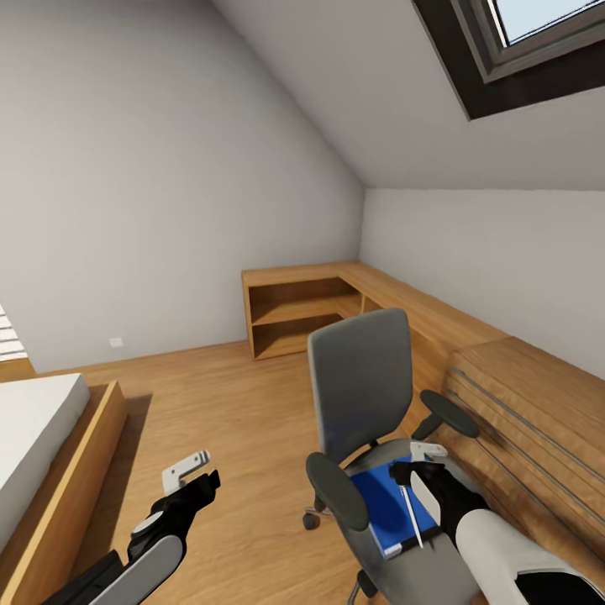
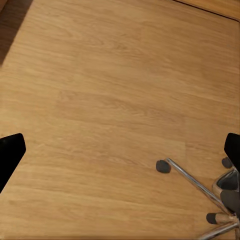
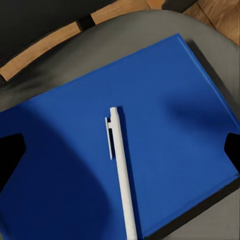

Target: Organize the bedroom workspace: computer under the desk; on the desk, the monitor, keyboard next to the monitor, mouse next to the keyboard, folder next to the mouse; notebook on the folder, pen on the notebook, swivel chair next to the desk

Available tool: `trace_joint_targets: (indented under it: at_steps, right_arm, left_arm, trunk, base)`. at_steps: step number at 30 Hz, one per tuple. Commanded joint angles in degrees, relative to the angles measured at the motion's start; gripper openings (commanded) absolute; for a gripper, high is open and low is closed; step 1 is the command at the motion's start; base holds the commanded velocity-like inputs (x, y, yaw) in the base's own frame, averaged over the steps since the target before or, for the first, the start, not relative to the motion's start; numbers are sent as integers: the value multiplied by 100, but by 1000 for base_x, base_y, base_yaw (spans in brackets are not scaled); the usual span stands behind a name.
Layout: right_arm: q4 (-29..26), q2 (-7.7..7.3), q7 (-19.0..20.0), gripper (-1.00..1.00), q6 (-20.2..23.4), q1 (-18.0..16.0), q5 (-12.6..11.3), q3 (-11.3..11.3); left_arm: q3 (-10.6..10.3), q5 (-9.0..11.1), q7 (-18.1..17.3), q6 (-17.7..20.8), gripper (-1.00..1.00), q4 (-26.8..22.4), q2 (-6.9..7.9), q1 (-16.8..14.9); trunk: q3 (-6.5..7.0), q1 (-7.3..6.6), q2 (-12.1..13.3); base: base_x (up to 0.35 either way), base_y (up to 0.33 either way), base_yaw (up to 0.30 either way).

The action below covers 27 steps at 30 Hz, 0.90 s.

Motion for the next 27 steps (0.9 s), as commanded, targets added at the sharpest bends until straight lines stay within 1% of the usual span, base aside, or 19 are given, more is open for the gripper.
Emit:
trace_joint_targets:
  at_steps: [1, 3, 7, 27]
  right_arm:
    - [-48, -4, -36, 100, 35, -1, -60, 33]
    - [-184, -7, -44, 100, 54, -1, -61, 29]
    - [-237, -11, -47, 100, 61, -1, -64, 26]
    - [-238, -12, -44, 100, 83, -1, -73, 28]
  left_arm:
    - [-13, 10, 35, 21, 100, -8, 5, -8]
    - [-20, 14, 44, 22, 100, -11, 4, -8]
    - [-25, 12, 47, 22, 100, -12, 2, -8]
    - [-26, 6, 57, 13, 100, -4, 6, -8]
  trunk:
    - [-25, 23, -45]
    - [-61, 67, -126]
    - [-133, 154, -286]
    - [-492, 594, -1088]
  base:
    - [0, 0, 0]
    - [0, 0, 0]
    - [0, 0, 0]
    - [0, 0, 0]
